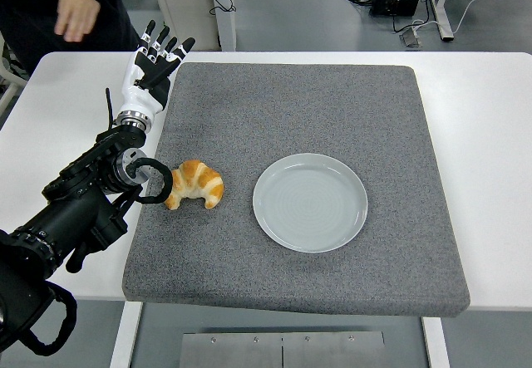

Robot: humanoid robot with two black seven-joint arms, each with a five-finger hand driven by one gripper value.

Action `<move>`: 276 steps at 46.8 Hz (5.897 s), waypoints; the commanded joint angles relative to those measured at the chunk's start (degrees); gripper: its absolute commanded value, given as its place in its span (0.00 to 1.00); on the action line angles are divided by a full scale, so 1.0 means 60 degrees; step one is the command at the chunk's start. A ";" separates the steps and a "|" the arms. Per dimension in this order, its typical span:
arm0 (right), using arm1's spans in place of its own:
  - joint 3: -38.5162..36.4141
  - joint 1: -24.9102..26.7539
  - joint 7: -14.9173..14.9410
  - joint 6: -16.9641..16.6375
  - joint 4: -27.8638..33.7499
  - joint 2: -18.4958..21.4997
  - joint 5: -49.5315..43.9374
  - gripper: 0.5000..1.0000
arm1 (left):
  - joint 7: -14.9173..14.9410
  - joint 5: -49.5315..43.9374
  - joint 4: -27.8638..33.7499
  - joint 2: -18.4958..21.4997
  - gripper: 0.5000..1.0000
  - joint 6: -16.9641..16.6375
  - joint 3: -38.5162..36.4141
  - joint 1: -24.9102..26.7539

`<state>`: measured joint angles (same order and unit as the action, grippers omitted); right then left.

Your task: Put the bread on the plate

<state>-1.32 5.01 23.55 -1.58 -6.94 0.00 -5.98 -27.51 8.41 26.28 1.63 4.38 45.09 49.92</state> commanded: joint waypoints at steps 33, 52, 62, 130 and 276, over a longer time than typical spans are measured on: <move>0.0000 0.0000 0.0000 0.0000 0.0000 0.0000 0.0000 1.00 | 0.0102 0.0136 0.0219 0.0211 0.94 -0.0012 -0.0162 -0.0028; 0.0000 0.0000 0.0000 0.0000 0.0000 0.0000 0.0000 1.00 | 0.0527 0.0355 0.3266 0.2159 0.94 -0.1418 -0.1611 -0.0102; 0.0000 0.0000 0.0000 0.0000 0.0000 0.0000 0.0000 1.00 | 0.1141 0.1731 0.4612 0.3198 0.94 -0.1433 -0.2080 -0.0131; 0.0000 0.0000 0.0000 0.0000 0.0000 0.0000 0.0000 1.00 | 0.3310 1.1122 0.8789 0.6554 0.94 0.1350 -0.2212 -0.0526; 0.0000 0.0000 0.0000 0.0000 0.0000 0.0000 0.0000 1.00 | 0.2519 1.3130 0.8892 0.6408 0.27 -0.0833 -0.2549 -0.0380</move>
<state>-1.32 5.01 23.55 -1.58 -6.94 0.00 -5.98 -12.39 87.73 79.70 40.09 -1.30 29.37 47.11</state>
